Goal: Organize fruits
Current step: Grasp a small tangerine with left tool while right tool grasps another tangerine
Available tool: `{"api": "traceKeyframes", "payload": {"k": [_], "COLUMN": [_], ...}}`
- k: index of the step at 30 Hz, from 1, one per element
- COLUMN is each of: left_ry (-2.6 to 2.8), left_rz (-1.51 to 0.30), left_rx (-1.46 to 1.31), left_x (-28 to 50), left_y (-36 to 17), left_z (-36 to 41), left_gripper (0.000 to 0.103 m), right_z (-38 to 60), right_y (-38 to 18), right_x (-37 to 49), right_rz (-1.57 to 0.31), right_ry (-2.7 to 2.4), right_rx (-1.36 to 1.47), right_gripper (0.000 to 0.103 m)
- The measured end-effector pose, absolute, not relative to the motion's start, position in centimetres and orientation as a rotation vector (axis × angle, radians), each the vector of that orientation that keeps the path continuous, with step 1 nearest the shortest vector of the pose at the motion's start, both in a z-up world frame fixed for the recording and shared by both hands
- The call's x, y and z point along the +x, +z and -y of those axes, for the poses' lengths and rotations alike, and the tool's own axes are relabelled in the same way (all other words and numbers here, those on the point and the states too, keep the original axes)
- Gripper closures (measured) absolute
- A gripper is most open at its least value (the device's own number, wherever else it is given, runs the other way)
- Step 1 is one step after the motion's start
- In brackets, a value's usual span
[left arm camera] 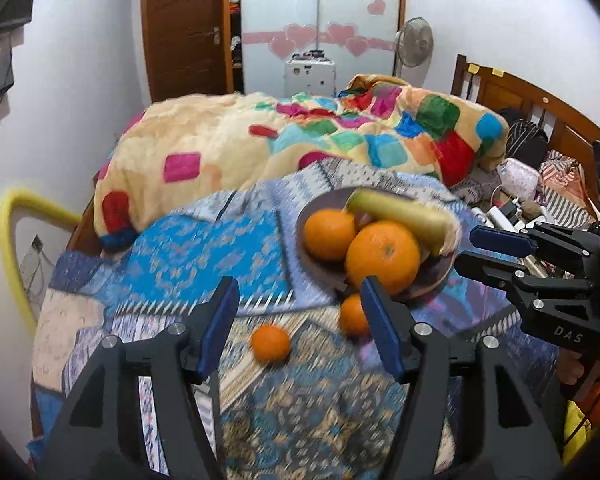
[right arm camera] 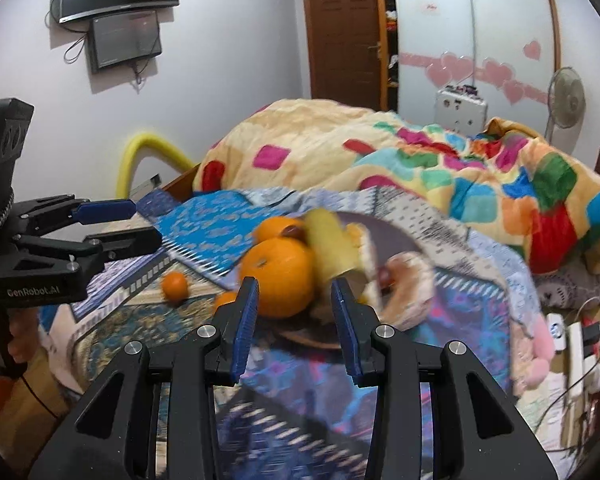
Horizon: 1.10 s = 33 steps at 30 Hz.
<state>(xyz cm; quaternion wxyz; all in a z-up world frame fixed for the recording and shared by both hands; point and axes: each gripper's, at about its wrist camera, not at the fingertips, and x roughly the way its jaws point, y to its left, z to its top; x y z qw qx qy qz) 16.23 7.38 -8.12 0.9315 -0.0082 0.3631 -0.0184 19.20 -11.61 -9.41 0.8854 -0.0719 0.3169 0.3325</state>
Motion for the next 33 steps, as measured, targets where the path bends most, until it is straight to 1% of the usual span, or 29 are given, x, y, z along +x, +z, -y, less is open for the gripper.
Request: {"api": "traceKeyframes", "payload": {"k": [9,18,21,30,31,33], "left_ry": [0.015,-0.003,-0.018,-0.03,-0.028,-0.028], "left_rz": [-0.821,-0.83,-0.829,-0.819,-0.819,-0.819], "left_rx": [-0.054,-0.059,-0.063,-0.084,-0.085,-0.087], "left_x": [14.7,14.0,13.9,13.7,13.8,13.9], "left_y": [-12.5,-14.4,-14.8,-15.7,-15.7,-15.7], "left_z": [-10.8,-12.1,-12.3,-13.1,-13.2,-13.3], "left_gripper": [0.04,0.04,0.04,0.04,0.04,0.04], "right_z": [7.7,4.8,4.2,2.7,2.5,2.3], "right_y": [-12.8,-15.0,-15.0,-15.1,-15.1,-15.2], "right_x": [18.2,19.0,19.1,18.6,18.4,18.2], "right_rz": [-0.753,-0.847,-0.835,-0.798,-0.792,-0.778], "right_ry": [0.737,0.737,0.709,0.65,0.64,0.617], "right_rx": [-0.181,-0.207,-0.222,-0.317,-0.337,-0.364], "right_gripper": [0.069,0.068,0.066,0.066,0.066,0.071]}}
